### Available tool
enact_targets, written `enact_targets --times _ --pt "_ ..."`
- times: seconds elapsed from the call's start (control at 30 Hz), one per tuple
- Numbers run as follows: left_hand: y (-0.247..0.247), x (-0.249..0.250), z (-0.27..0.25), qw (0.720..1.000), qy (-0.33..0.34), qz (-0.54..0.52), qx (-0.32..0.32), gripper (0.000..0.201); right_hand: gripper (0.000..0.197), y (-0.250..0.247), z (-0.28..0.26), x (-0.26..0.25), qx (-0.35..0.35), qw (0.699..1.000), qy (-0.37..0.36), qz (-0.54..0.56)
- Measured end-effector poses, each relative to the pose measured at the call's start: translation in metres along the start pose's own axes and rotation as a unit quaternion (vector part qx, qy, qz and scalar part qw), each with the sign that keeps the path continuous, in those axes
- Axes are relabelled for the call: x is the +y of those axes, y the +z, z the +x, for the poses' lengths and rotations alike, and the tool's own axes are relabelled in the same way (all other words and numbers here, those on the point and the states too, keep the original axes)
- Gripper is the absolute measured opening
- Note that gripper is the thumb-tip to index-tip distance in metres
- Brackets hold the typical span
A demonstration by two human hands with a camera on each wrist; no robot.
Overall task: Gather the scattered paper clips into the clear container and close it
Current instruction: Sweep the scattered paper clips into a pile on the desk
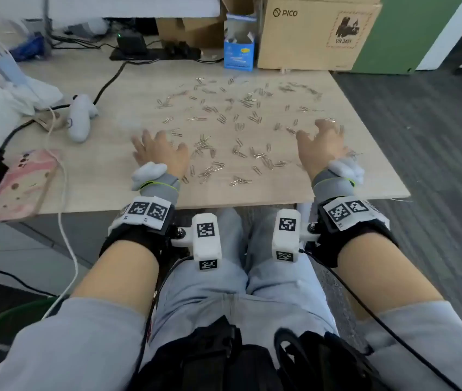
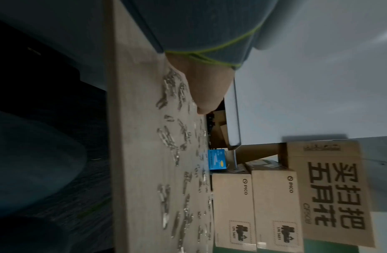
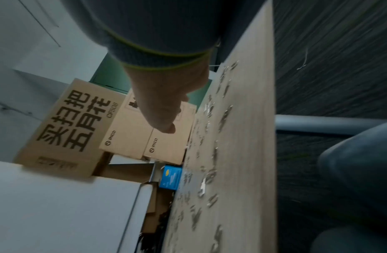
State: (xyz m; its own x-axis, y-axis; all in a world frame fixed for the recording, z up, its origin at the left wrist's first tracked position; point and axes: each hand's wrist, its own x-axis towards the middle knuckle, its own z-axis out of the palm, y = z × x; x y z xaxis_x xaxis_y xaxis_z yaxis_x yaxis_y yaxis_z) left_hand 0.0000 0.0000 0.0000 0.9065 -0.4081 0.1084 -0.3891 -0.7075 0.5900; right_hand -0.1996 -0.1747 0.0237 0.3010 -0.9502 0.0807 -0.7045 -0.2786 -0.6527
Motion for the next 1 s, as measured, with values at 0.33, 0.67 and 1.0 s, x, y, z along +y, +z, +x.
enact_targets --times 0.33,0.67,1.0 --pt "0.031 -0.012 -0.012 0.985 -0.052 0.143 -0.081 0.071 0.079 0.014 -0.009 0.044 -0.120 0.976 0.050 -0.175" --pt "0.050 0.032 -0.016 0.978 0.050 0.113 -0.167 0.068 0.065 0.041 -0.012 0.017 -0.208 0.958 -0.134 -0.143" --pt "0.002 0.013 -0.003 0.983 0.093 0.041 -0.156 0.094 0.069 0.015 -0.008 0.004 -0.034 0.999 -0.037 0.003"
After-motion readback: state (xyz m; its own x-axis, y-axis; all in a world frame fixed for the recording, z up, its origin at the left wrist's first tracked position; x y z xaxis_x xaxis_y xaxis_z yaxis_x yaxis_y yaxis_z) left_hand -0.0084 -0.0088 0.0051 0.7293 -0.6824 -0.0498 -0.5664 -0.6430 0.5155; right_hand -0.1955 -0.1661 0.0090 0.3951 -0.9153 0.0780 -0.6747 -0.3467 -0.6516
